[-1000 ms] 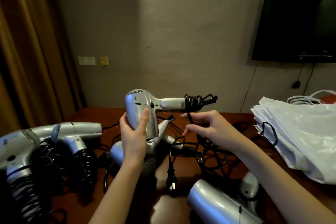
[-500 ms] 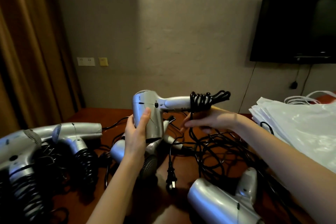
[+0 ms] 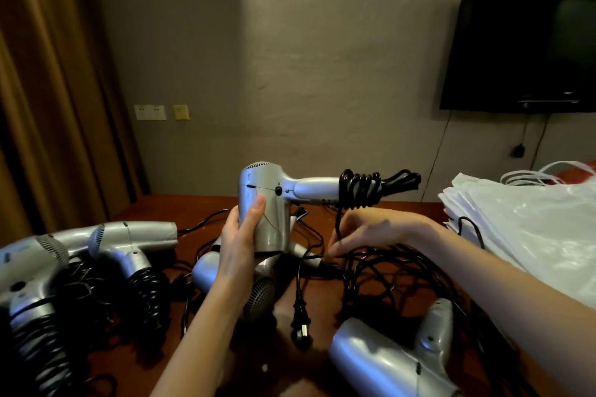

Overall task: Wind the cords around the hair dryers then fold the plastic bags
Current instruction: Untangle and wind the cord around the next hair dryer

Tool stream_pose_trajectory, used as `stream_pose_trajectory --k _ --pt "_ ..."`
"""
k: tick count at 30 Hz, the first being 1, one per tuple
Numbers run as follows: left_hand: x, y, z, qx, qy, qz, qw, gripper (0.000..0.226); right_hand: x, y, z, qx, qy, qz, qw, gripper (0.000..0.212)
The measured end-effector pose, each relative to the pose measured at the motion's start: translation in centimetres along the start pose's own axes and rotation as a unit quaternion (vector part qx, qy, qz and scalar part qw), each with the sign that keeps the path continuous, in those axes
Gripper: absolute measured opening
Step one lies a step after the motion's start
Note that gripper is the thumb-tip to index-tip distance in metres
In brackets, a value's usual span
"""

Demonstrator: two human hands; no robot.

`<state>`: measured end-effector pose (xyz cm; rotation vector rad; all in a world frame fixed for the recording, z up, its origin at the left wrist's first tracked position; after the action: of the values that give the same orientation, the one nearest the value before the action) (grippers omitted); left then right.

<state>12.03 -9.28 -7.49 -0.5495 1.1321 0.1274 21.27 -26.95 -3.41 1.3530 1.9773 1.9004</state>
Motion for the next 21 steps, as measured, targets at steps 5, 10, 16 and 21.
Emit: stream_pose_trajectory --k 5,10,16,21 --pt "0.0 -0.2 0.2 0.046 0.007 0.021 0.999 0.074 -3.6 1.9 0.2 -0.051 -0.040 0.125 0.990 0.010" --pt "0.2 0.1 0.5 0.069 -0.021 0.089 0.993 0.072 -3.5 4.5 -1.2 -0.118 -0.012 0.050 0.992 0.013" --pt "-0.6 0.0 -0.1 0.075 -0.081 0.164 0.980 0.062 -1.3 5.6 -3.4 -0.117 0.007 -0.059 0.991 0.028" --pt "0.1 -0.6 -0.4 0.100 -0.092 0.231 0.963 0.061 -1.8 5.7 -4.5 0.015 -0.084 -0.029 0.996 0.019"
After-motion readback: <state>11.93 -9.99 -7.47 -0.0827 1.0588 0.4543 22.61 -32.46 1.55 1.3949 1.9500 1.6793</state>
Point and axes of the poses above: each hand's wrist, its own z-axis towards the middle knuckle, its own y-axis out of the back of the hand, x = y × z, the point moved 4 cm from there along z, towards the middle knuckle, and after that the axes turned 4 degrees about -y, right-handed, at the moved point
